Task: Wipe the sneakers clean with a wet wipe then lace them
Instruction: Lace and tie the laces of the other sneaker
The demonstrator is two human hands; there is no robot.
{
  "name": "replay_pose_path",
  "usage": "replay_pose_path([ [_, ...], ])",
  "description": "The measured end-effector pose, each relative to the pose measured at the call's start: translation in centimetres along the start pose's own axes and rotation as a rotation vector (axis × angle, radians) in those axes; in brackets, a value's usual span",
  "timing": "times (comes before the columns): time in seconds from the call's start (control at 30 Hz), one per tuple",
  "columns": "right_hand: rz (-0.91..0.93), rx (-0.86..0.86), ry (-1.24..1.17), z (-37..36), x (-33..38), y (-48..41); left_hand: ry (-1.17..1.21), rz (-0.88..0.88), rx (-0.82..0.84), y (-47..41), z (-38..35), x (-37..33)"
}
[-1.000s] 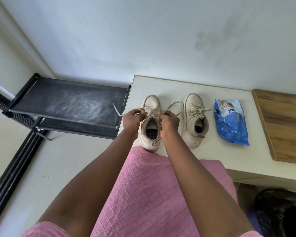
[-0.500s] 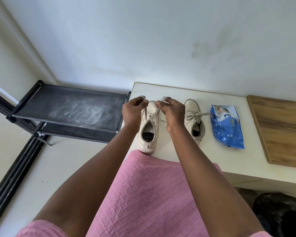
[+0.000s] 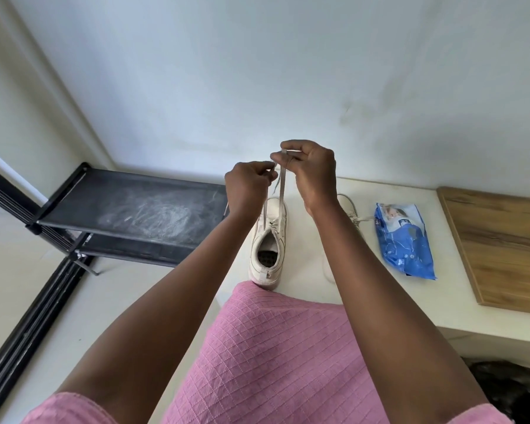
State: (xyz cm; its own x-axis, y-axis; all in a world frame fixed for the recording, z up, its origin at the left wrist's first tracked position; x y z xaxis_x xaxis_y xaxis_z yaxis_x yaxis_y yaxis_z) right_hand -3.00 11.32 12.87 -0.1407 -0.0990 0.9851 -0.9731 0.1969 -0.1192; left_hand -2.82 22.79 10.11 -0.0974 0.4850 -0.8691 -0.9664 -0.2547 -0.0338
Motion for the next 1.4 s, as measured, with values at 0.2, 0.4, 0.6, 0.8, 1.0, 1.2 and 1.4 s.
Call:
replay_pose_path([
  [0.2,0.08,0.16,0.106,-0.6,2.1,-0.9,-0.123,-0.075,0.207,-0.1,0.2,-0.2],
  [0.4,0.067,0.291,0.252,-1.3,2.1,-2.5,0.079,-0.038,0.345,-0.5,0.2,0.7],
  [0.6,-0.108,0.269,0.175,-1.3,0.7,-3.5,0.312,-0.017,0.423,-0.8,0.8,1.0],
  [0.8,-0.303,0.228,0.114,-0.4,-1.3,-2.7,0.29,-0.008,0.327,-1.8,0.9,1.4],
  [1.0,-0.175,0.276,0.297,0.1,-1.4,-1.6,0.239,0.037,0.26,-2.2,1.0,1.4],
  [1.2,0.039,0.208,0.757,-0.8,-0.5,-1.3,-0.091,-0.139,0.338,-2.0,1.2,1.2],
  [1.4,-0.224,0.425,0.609,-1.0,-1.7,-1.5,-0.288,-0.37,0.272,-1.8,0.7,1.5],
])
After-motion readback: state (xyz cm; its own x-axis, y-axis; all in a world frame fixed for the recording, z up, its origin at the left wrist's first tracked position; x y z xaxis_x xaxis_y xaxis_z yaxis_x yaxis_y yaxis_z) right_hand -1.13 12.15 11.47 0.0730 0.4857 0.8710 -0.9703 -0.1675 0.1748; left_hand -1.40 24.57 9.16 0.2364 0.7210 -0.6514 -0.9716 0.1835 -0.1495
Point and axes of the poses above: each hand's wrist, its own y-axis away from the middle knuckle, its own z-axis out of the back of the hand, x = y × z, the point moved 2 cm from there along -y, towards the middle knuckle, and after that the axes turned 14 degrees about -y, right-handed, at the moved point
